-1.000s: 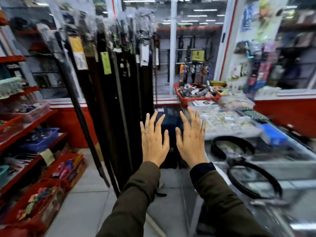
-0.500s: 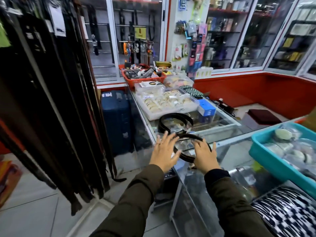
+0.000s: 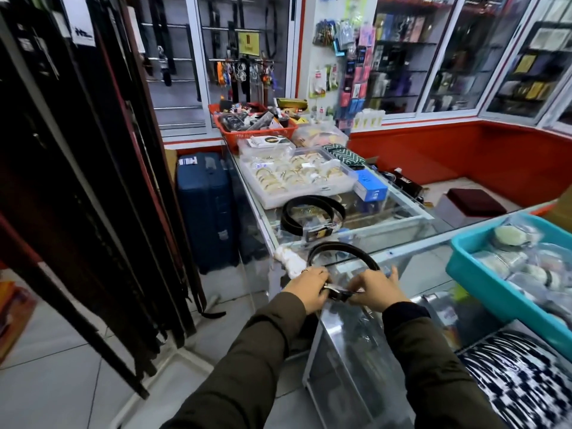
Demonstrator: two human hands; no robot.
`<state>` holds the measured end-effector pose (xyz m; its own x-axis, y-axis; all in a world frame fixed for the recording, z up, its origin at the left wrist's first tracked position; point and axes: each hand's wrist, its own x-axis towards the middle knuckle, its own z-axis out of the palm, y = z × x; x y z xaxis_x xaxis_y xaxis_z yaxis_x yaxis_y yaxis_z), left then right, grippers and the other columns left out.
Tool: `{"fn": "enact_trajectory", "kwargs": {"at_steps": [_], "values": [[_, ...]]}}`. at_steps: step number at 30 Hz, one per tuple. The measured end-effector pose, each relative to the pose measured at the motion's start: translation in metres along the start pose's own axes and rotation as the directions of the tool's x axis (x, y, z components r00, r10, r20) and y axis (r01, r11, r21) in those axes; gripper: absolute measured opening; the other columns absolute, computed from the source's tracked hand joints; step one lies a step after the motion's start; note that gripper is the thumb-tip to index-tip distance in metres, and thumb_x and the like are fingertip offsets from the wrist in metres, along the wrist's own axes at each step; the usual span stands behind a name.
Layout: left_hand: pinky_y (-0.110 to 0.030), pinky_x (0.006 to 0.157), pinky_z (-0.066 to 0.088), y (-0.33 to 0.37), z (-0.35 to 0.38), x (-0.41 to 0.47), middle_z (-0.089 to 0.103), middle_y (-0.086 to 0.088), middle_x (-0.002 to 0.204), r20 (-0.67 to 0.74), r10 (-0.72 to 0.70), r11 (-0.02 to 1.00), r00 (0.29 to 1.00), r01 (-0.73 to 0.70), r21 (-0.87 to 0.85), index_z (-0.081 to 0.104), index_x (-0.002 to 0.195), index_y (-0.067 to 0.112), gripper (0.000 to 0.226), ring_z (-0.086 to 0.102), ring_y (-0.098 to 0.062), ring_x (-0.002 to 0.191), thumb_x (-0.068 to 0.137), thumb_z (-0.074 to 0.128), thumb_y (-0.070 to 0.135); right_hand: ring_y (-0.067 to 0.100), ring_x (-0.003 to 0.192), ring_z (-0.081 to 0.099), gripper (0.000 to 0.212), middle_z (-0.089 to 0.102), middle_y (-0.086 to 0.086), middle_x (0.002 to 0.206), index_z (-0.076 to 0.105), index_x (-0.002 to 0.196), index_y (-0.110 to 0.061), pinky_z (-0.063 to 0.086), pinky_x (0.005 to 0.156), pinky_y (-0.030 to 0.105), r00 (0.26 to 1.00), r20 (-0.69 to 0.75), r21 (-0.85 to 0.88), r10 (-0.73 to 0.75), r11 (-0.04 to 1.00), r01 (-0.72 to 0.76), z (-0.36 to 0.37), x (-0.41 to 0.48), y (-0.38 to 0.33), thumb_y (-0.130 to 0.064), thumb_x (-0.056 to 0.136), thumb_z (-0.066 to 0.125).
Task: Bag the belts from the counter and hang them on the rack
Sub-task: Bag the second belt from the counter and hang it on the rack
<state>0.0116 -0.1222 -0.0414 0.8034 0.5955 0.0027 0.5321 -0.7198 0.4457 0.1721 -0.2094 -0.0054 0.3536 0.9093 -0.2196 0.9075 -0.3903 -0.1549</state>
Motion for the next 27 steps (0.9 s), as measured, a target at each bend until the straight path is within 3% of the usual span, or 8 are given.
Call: {"fn": "enact_trajectory", "kwargs": {"at_steps": [2, 5, 10, 12, 14, 16, 19, 27], "values": [[-0.043, 0.106, 0.041, -0.009, -0.008, -0.007, 0.056, -0.018, 0.129, -0.072, 0.008, 0.999, 0.997, -0.012, -0.046, 0.058, 0.127, 0.003, 0.031, 0.050, -0.034, 0.124, 0.100, 0.047, 0.012, 0.019, 0.103, 0.068, 0.018, 0.072, -0.011, 0.089, 0.078, 0.092, -0.027, 0.043, 0.106, 0.039, 0.998, 0.015, 0.162, -0.066, 0.985, 0.063, -0.009, 0.000, -0.008, -0.037, 0.078, 0.084], [-0.043, 0.103, 0.043, -0.021, -0.025, -0.019, 0.055, -0.014, 0.126, -0.251, 0.041, 0.995, 0.967, -0.062, -0.078, 0.060, 0.122, 0.004, 0.027, 0.050, -0.031, 0.121, 0.101, 0.045, 0.011, 0.012, 0.074, 0.068, 0.011, 0.074, -0.009, 0.071, 0.079, 0.078, -0.022, 0.043, 0.060, 0.014, 0.987, -0.027, 0.373, -0.160, 0.914, 0.158, -0.023, 0.001, -0.028, -0.027, 0.076, 0.089], [-0.029, 0.105, 0.040, -0.033, -0.064, -0.042, 0.055, -0.010, 0.129, -0.511, -0.101, 0.951, 0.854, -0.068, -0.301, 0.064, 0.127, 0.013, 0.029, 0.052, -0.021, 0.122, 0.103, 0.047, 0.010, 0.001, 0.065, 0.067, 0.017, 0.079, 0.000, 0.076, 0.082, 0.085, -0.015, 0.050, 0.066, 0.017, 0.964, -0.095, 0.602, -0.250, 0.756, 0.256, -0.046, 0.007, -0.070, -0.027, 0.076, 0.090], [-0.032, 0.102, 0.045, -0.038, -0.078, -0.048, 0.057, -0.009, 0.130, -0.565, -0.251, 0.889, 0.786, -0.044, -0.457, 0.059, 0.132, 0.016, 0.030, 0.055, -0.021, 0.120, 0.102, 0.054, 0.013, -0.008, 0.052, 0.060, 0.021, 0.075, -0.008, 0.064, 0.082, 0.088, -0.012, 0.045, 0.054, 0.009, 0.959, -0.112, 0.686, -0.259, 0.678, 0.263, -0.052, 0.011, -0.088, -0.027, 0.076, 0.090], [-0.040, 0.103, 0.050, -0.040, -0.094, -0.055, 0.059, -0.010, 0.136, -0.490, -0.491, 0.684, 0.720, -0.030, -0.728, 0.052, 0.139, 0.017, 0.042, 0.059, -0.025, 0.124, 0.099, 0.063, 0.014, -0.008, 0.050, 0.058, 0.022, 0.074, -0.009, 0.062, 0.083, 0.090, -0.011, 0.041, 0.048, 0.008, 0.948, -0.119, 0.738, -0.295, 0.613, 0.283, -0.057, 0.014, -0.107, -0.028, 0.077, 0.089], [-0.050, 0.096, 0.056, -0.041, -0.113, -0.064, 0.058, -0.017, 0.140, -0.275, -0.679, 0.285, 0.681, -0.100, -0.953, 0.042, 0.147, 0.013, 0.060, 0.062, -0.033, 0.123, 0.094, 0.070, 0.010, 0.001, 0.062, 0.064, 0.028, 0.078, 0.002, 0.076, 0.082, 0.096, -0.008, 0.047, 0.052, 0.014, 0.939, -0.120, 0.800, -0.321, 0.528, 0.283, -0.061, 0.016, -0.125, -0.028, 0.078, 0.088], [-0.034, 0.077, 0.062, -0.040, -0.138, -0.090, 0.064, -0.022, 0.134, -0.096, -0.720, -0.124, 0.687, -0.264, -0.956, 0.036, 0.150, 0.003, 0.070, 0.069, -0.027, 0.108, 0.090, 0.073, 0.006, 0.012, 0.074, 0.070, 0.034, 0.078, 0.013, 0.090, 0.079, 0.101, -0.001, 0.057, 0.058, 0.021, 0.934, -0.128, 0.900, -0.334, 0.357, 0.251, -0.062, 0.017, -0.153, -0.023, 0.077, 0.088], [-0.019, 0.075, 0.060, -0.049, -0.185, -0.152, 0.069, -0.016, 0.130, -0.192, -0.749, 0.130, 0.634, -0.143, -0.981, 0.062, 0.132, -0.003, 0.042, 0.067, -0.020, 0.113, 0.093, 0.070, 0.012, 0.016, 0.083, 0.079, 0.043, 0.082, 0.013, 0.093, 0.080, 0.099, -0.008, 0.059, 0.060, 0.023, 0.872, -0.159, 0.928, -0.464, 0.230, 0.292, -0.054, 0.018, -0.221, -0.032, 0.066, 0.093]]}}
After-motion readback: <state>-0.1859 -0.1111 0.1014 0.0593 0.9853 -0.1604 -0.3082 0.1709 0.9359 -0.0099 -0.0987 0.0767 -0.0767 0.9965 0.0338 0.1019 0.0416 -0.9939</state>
